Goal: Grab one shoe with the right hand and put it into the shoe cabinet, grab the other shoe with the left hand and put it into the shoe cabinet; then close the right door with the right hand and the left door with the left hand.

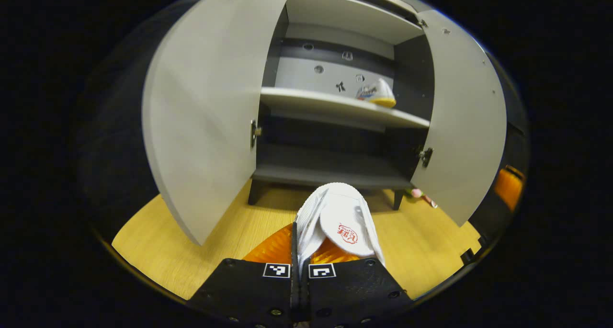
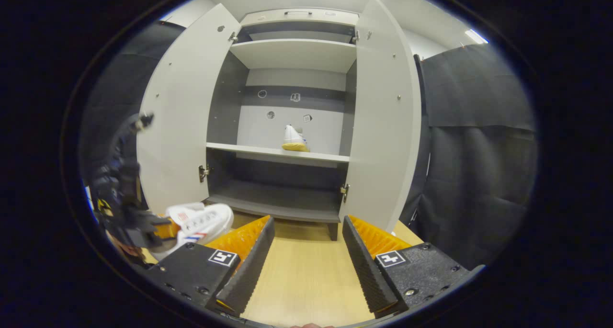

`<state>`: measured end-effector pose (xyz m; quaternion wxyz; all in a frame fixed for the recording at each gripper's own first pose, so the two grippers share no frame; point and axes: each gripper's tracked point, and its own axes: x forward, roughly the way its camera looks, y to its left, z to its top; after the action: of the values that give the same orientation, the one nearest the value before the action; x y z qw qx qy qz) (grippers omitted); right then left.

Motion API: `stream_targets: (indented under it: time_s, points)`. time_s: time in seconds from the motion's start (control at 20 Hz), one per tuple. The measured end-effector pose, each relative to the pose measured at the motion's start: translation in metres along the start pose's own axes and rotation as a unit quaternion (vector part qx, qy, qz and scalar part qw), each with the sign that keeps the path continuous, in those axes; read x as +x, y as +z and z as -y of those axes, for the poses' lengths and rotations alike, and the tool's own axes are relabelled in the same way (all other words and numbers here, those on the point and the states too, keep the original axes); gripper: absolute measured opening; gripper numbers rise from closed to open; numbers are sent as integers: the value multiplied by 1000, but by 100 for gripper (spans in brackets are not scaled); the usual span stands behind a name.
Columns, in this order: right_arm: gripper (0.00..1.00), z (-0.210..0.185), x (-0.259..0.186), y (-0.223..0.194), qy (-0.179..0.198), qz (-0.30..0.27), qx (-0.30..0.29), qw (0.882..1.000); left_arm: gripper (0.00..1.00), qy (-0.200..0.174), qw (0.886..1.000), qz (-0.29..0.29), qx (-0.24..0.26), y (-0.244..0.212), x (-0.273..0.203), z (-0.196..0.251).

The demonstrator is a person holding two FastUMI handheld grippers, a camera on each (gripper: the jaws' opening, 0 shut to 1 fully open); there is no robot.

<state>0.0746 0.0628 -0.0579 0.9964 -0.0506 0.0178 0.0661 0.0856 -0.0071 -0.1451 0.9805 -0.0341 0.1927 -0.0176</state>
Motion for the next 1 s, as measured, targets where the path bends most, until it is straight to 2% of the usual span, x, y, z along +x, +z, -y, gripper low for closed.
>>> stream_targets:
  time_s: [0.15,0.3,0.45,0.5,0.6,0.7,0.8,1.0]
  points:
    - [90,-13,-1,0,18,3,1,1000,0,-16,999,40,-7,66,-11,-1]
    - [91,-20,-6,11,29,21,-3,999,0,-34,996,85,-15,132,14,-9]
    - [90,-21,-10,18,32,33,4,999,0,2,994,108,29,177,53,-17]
    - [90,-22,-11,20,34,33,7,999,0,8,995,98,32,196,83,-20]
    - [90,-18,-13,20,30,33,8,999,0,11,998,63,25,204,124,-15]
    - [90,-14,-15,21,25,37,12,999,0,42,998,27,39,217,168,-22]
    - [90,-8,-15,19,15,35,8,999,0,73,996,-18,37,221,193,-27]
    - [90,9,-13,17,-5,28,11,1000,0,80,994,-68,30,216,219,-26]
